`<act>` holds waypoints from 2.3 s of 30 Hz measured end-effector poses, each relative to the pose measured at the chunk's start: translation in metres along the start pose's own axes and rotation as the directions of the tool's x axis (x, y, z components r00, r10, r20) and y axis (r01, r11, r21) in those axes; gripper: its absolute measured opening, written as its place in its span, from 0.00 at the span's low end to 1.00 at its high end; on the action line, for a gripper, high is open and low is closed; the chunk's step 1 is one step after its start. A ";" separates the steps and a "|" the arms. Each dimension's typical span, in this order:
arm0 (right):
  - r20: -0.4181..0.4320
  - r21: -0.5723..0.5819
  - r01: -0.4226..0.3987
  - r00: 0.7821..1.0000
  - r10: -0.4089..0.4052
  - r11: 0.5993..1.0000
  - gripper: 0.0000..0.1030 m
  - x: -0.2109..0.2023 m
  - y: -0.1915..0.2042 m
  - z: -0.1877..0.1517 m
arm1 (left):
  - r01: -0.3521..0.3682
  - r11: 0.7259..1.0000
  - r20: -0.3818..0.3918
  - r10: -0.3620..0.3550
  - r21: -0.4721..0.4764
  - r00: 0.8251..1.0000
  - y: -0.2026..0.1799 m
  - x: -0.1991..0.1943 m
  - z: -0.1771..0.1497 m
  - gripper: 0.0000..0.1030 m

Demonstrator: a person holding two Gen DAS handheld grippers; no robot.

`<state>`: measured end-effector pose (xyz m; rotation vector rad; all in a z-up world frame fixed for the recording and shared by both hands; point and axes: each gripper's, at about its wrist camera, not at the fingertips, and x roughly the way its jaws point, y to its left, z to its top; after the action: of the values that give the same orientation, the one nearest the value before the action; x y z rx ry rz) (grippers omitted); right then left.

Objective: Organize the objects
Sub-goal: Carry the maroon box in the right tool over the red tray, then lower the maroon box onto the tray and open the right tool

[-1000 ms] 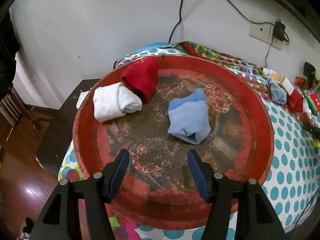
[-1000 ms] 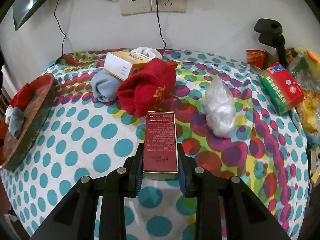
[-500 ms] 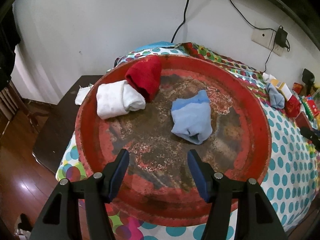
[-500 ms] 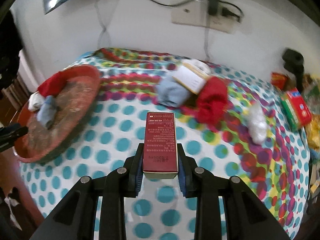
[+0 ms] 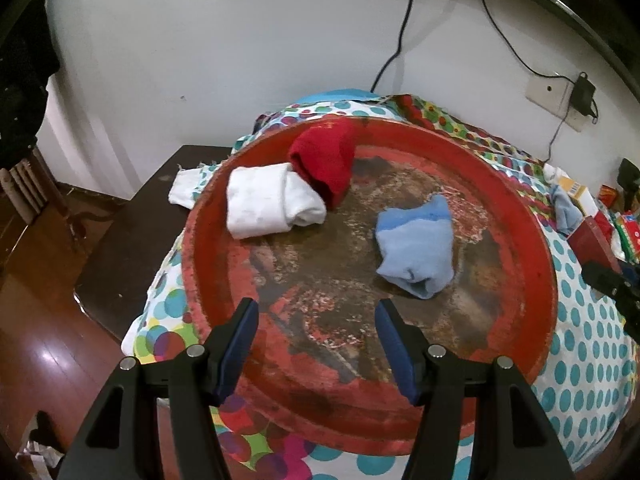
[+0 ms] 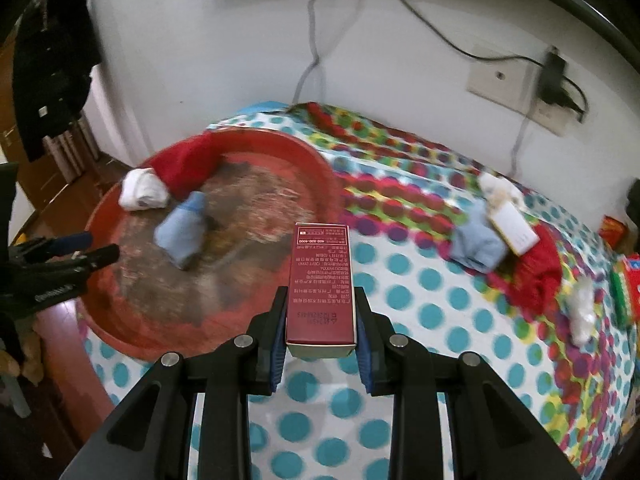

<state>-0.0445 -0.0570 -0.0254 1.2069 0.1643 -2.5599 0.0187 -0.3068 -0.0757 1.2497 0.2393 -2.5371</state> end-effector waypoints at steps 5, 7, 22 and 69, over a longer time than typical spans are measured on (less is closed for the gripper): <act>-0.019 -0.039 -0.044 0.999 0.043 0.998 0.27 0.013 0.028 0.005 | -0.059 0.998 0.018 0.059 -0.030 0.998 0.008 -0.002 0.001 0.60; -0.029 -0.051 -0.057 0.998 0.056 0.997 0.27 0.018 0.036 0.006 | -0.070 0.996 0.017 0.071 -0.047 0.997 0.012 -0.001 0.002 0.60; -0.091 -0.096 -0.092 0.992 0.083 0.991 0.27 0.050 0.073 0.008 | -0.120 0.981 0.003 0.122 -0.154 0.993 0.035 0.000 0.002 0.60; -0.043 -0.048 -0.064 0.997 0.062 0.997 0.48 0.083 0.076 0.048 | -0.122 0.978 0.008 0.125 -0.167 0.992 0.034 0.002 0.004 0.60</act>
<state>-0.1051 -0.1589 -0.0569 1.2276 0.1946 -2.4638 0.0267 -0.3402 -0.0753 1.1410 0.3506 -2.3689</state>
